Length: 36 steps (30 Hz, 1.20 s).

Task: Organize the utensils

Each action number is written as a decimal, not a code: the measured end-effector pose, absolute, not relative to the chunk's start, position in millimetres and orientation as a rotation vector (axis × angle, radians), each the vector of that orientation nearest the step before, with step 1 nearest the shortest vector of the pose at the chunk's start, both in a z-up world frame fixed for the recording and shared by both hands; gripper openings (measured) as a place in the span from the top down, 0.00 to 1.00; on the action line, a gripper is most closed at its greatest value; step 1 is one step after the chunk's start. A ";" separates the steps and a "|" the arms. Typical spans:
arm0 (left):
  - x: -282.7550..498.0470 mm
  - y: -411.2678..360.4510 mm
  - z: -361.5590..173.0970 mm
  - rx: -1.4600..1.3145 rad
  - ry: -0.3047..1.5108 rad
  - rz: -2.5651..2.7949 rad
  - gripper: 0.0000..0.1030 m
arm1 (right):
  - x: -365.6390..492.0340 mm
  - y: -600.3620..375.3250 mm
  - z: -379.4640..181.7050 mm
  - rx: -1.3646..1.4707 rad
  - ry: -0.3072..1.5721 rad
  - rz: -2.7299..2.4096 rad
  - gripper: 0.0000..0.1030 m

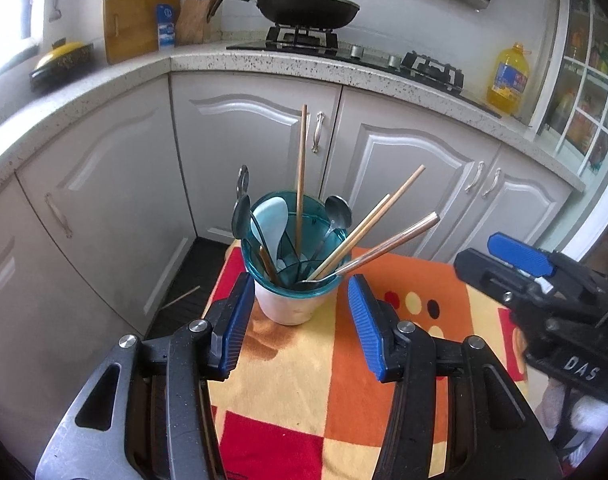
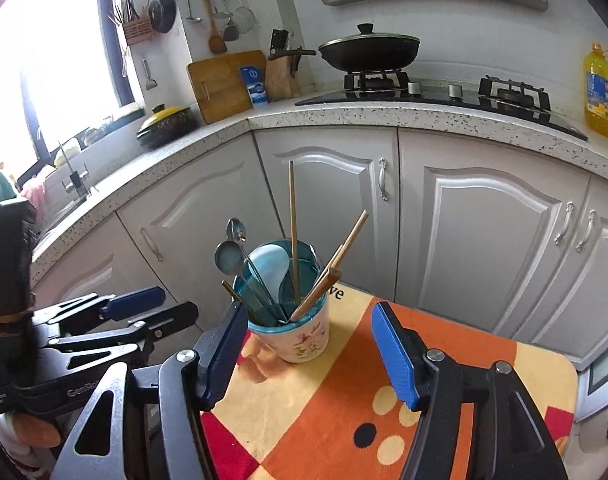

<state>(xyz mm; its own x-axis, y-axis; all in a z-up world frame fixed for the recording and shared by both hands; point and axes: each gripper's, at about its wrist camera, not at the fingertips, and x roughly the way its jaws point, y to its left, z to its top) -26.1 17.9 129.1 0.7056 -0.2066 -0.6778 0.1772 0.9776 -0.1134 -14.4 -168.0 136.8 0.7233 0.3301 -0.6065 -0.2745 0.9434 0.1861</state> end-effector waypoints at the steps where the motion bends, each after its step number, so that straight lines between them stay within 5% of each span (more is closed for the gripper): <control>1: -27.8 18.0 130.5 -0.037 0.751 -0.211 0.53 | -17.3 -166.6 136.7 0.082 0.682 0.328 0.40; 36: -43.8 25.0 142.2 0.001 0.697 -0.107 0.53 | -24.7 -143.8 134.3 0.015 0.716 0.313 0.36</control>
